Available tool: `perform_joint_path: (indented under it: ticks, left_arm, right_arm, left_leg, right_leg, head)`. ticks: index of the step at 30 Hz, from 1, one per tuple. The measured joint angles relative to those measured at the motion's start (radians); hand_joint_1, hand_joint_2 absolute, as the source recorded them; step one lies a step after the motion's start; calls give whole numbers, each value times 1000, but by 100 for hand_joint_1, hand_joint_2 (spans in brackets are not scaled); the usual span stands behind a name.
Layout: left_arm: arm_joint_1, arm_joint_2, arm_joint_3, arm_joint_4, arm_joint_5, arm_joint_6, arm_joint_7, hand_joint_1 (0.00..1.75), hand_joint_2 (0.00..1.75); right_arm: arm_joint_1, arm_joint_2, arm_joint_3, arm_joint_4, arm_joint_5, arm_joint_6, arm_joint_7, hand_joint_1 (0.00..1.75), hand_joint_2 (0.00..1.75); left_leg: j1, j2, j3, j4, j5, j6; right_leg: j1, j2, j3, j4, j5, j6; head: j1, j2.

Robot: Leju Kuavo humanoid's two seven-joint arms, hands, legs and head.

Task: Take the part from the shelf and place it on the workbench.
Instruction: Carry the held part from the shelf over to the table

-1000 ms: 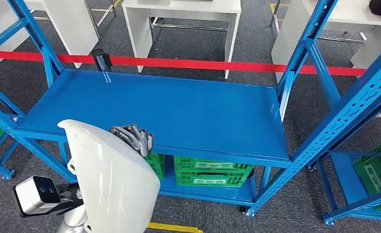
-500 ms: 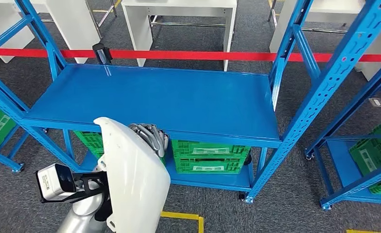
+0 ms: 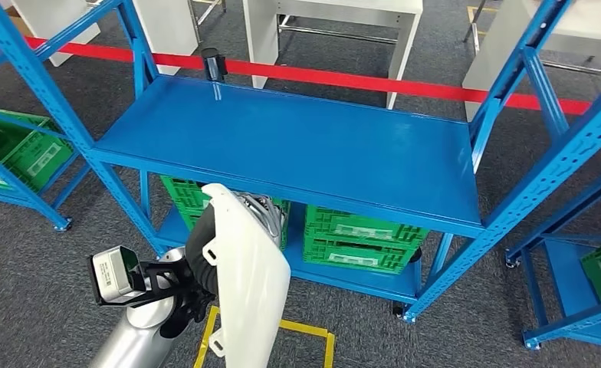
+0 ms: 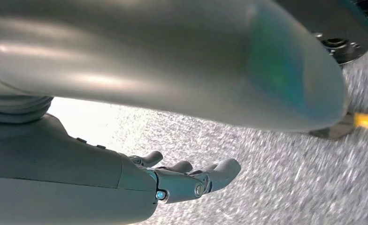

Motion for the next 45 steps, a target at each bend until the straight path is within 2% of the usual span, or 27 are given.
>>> perform_joint_path:
  ticks: [2,3,4,6,8,10,12,13,15,17,19,20,22,24,25,27,28,30,32,34,35,36,38,40,41,43,45]
  left_arm:
    - [-9,-2,-10,4,-5,0,3,175,175]
    - [-10,-2,-13,6,-7,0,4,175,175]
    - [-11,-2,-16,8,-8,0,5,175,175]
    - [-15,-3,-18,10,-8,0,5,175,175]
    - [-22,-4,-19,11,-8,0,5,175,175]
    - [-28,-7,-22,11,-8,0,5,175,175]
    - [-31,-8,-24,11,-9,2,6,175,175]
    - [-33,-8,-25,10,-9,3,6,175,175]
    - [-40,-8,-28,8,-9,5,8,175,175]
    - [-46,-9,-34,7,-9,6,10,175,175]
    - [-46,-9,-38,6,-9,8,14,175,175]
    - [-47,-10,-40,5,-9,9,17,175,175]
    - [-52,-16,-44,-2,-13,11,29,175,175]
    - [-63,-25,-50,-10,-19,16,43,175,175]
    - [-68,-29,-52,-13,-22,20,50,175,175]
    - [-75,-34,-56,-19,-23,28,63,175,175]
    - [-77,-35,-58,-22,-22,30,68,175,175]
    - [-83,-40,-61,-26,-19,36,74,175,175]
    - [-84,-44,-65,-28,-16,41,76,175,175]
    - [-79,-44,-67,-28,-15,41,77,175,175]
    - [-77,-44,-67,-28,-15,41,78,175,175]
    - [-76,-43,-67,-28,-14,41,78,175,175]
    - [-76,-43,-67,-29,-13,41,78,175,175]
    - [-77,-43,-68,-29,-12,41,78,175,175]
    - [-77,-43,-68,-29,-12,41,78,175,175]
    - [-76,-41,-69,-29,-9,41,78,175,175]
    - [-77,-39,-71,-29,0,37,80,175,175]
  right_arm:
    - [3,-3,0,0,4,1,0,0,0]
    - [5,-5,0,0,7,1,1,0,0]
    - [6,-7,0,0,9,1,3,0,0]
    - [7,-12,0,0,12,0,6,0,0]
    - [8,-20,0,0,13,0,13,0,0]
    - [8,-27,0,0,13,-1,28,0,0]
    - [6,-32,0,0,14,-1,44,0,0]
    - [6,-34,0,0,15,0,50,0,0]
    - [7,-37,0,0,15,0,58,0,0]
    - [12,-40,0,0,17,1,61,0,0]
    - [15,-42,0,0,20,3,60,0,0]
    - [15,-43,0,0,20,4,59,0,0]
    - [13,-44,0,0,21,7,59,0,0]
    - [12,-46,0,-1,26,13,59,0,0]
    - [12,-47,1,-1,30,17,59,0,0]
    - [9,-48,2,-1,37,24,59,0,0]
    - [6,-48,3,-1,39,26,60,0,0]
    - [3,-47,4,-1,43,32,67,0,0]
    - [5,-47,5,-1,48,35,84,0,0]
    - [10,-47,5,-1,50,35,99,0,0]
    - [11,-47,5,-1,51,35,102,0,0]
    - [12,-47,5,-1,51,35,102,0,0]
    - [11,-47,5,-1,51,35,102,0,0]
    - [10,-47,5,-1,51,34,103,0,0]
    - [9,-47,5,-1,51,34,105,0,0]
    - [6,-46,5,-1,51,35,110,0,0]
    - [4,-45,5,-1,51,38,115,0,0]
  left_leg:
    - [-4,-22,-11,2,8,7]
    - [-7,-34,-16,4,11,8]
    - [-9,-46,-19,6,13,9]
    - [-13,-71,-22,11,15,9]
    - [-15,-94,-25,16,16,6]
    - [-13,-115,-33,18,21,-4]
    - [-11,-134,-41,15,26,-17]
    - [-12,-125,-45,20,23,-24]
    - [-15,-77,-74,77,-15,-35]
    - [-11,-34,-133,203,-79,-46]
    - [-4,-25,-171,288,-102,-54]
    - [-1,-21,-164,276,-86,-56]
    - [1,8,-99,152,-23,-57]
    - [-3,49,-43,39,14,-45]
    - [-6,59,-33,17,18,-36]
    - [-10,39,-39,14,21,-19]
    - [-10,28,-41,12,25,-12]
    - [-5,6,-44,7,35,1]
    - [-4,-17,-50,7,40,9]
    - [-6,-46,-54,9,43,10]
    - [-6,-61,-56,10,44,10]
    - [-6,-76,-56,13,45,8]
    - [-6,-103,-59,19,45,1]
    - [-7,-126,-66,25,47,-10]
    - [-6,-136,-70,24,50,-18]
    - [-4,-147,-77,22,55,-31]
    - [-7,-107,-97,57,30,-41]
  right_leg:
    - [2,36,-59,137,-71,-1]
    - [4,41,-81,189,-88,-4]
    - [5,42,-87,207,-86,-8]
    - [9,53,-41,122,-29,-19]
    - [11,97,28,-16,23,-34]
    - [13,123,54,-76,34,-43]
    - [13,104,55,-83,38,-48]
    - [10,93,56,-88,41,-52]
    - [5,66,60,-98,46,-61]
    - [6,39,60,-98,45,-65]
    - [6,10,59,-97,44,-65]
    - [6,-3,59,-96,44,-64]
    - [6,-26,61,-94,40,-59]
    - [10,-46,64,-89,36,-49]
    - [13,-55,65,-88,35,-44]
    - [12,-74,66,-89,36,-33]
    - [10,-72,67,-86,32,-27]
    - [4,-28,47,-36,-6,-17]
    - [2,27,-12,92,-76,-13]
    - [3,42,-63,198,-110,-13]
    - [2,43,-64,197,-96,-15]
    - [2,47,-46,158,-66,-17]
    - [-2,83,20,19,0,-20]
    - [-3,115,56,-62,24,-24]
    - [-1,117,58,-69,21,-27]
    - [-1,93,57,-72,28,-40]
    - [-3,69,58,-78,34,-54]
  head:
    - [4,0]
    - [5,0]
    - [6,0]
    - [6,0]
    - [6,0]
    - [7,0]
    - [8,0]
    - [7,0]
    - [1,0]
    - [-4,0]
    - [-5,0]
    - [-5,0]
    - [-6,0]
    - [-6,0]
    - [-5,0]
    - [-3,0]
    - [-3,0]
    - [0,0]
    - [4,0]
    - [6,0]
    - [6,0]
    - [7,0]
    - [8,0]
    - [8,0]
    - [8,0]
    - [8,0]
    - [1,0]
